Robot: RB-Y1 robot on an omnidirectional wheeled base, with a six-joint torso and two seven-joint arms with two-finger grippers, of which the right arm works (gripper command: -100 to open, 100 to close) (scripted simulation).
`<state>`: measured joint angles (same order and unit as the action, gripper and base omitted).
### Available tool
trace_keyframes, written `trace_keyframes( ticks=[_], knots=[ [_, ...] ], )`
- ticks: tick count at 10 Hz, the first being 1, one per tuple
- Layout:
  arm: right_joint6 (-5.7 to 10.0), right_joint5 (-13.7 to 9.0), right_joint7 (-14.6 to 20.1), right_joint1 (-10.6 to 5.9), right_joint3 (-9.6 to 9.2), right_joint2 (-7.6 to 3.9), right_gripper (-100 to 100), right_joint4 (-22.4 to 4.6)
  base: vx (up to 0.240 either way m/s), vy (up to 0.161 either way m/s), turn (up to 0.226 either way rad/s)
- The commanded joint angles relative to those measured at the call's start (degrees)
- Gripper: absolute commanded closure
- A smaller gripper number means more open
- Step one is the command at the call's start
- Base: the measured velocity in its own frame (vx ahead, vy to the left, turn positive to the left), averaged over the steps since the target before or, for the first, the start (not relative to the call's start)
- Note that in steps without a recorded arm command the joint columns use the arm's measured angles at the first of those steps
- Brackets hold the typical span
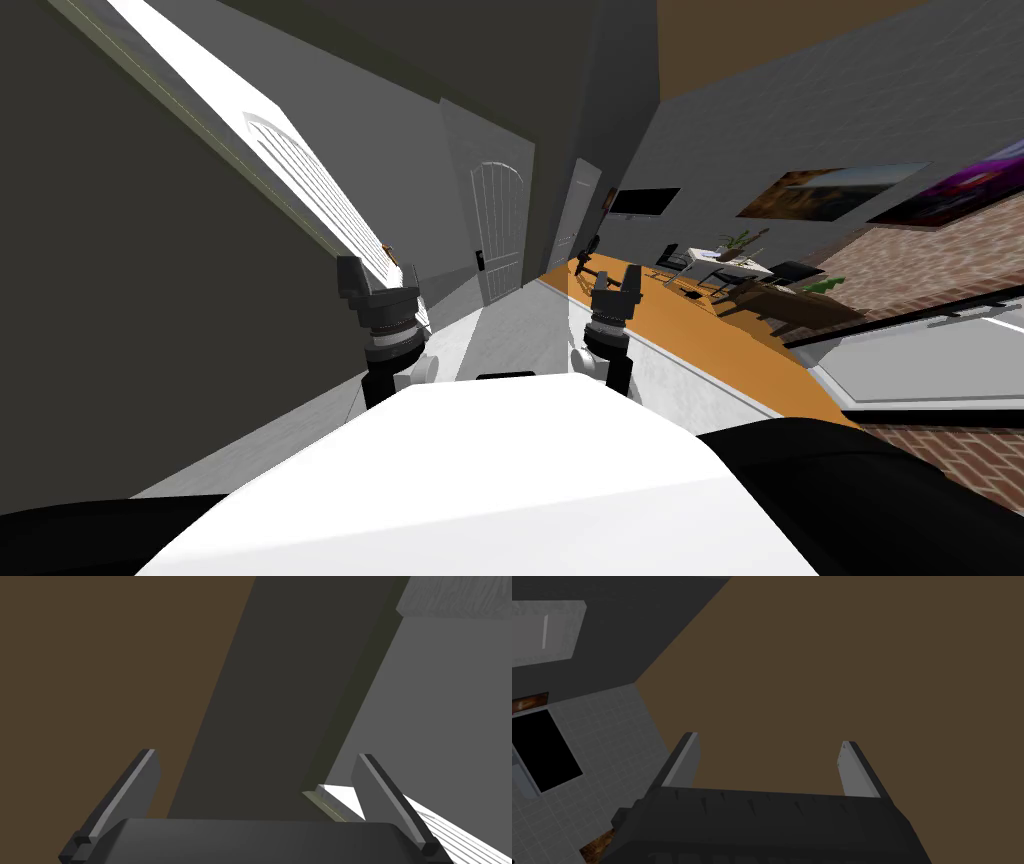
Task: Push the door open
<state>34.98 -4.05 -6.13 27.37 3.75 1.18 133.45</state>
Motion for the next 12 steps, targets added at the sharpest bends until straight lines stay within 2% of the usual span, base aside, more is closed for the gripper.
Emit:
trace_keyframes(
  ticks=[1, 4, 10, 12],
  knots=[
    [-0.50, 0.3, 0.4, -1.11, -0.31, -0.72, -100, -2.1, 0.111, 0.021, 0.094],
    [-1.23, 0.7, 1.0, -2.76, -0.77, -1.61, -100, -5.2, 0.189, 0.001, 0.079],
    [-2.69, 1.5, 2.3, -6.04, -1.69, -3.01, -100, -11.4, 0.117, 0.009, 0.064],
    [-3.47, 1.9, 3.0, -7.78, -2.17, -3.57, -100, -14.7, 0.123, -0.004, 0.102]
  ],
)
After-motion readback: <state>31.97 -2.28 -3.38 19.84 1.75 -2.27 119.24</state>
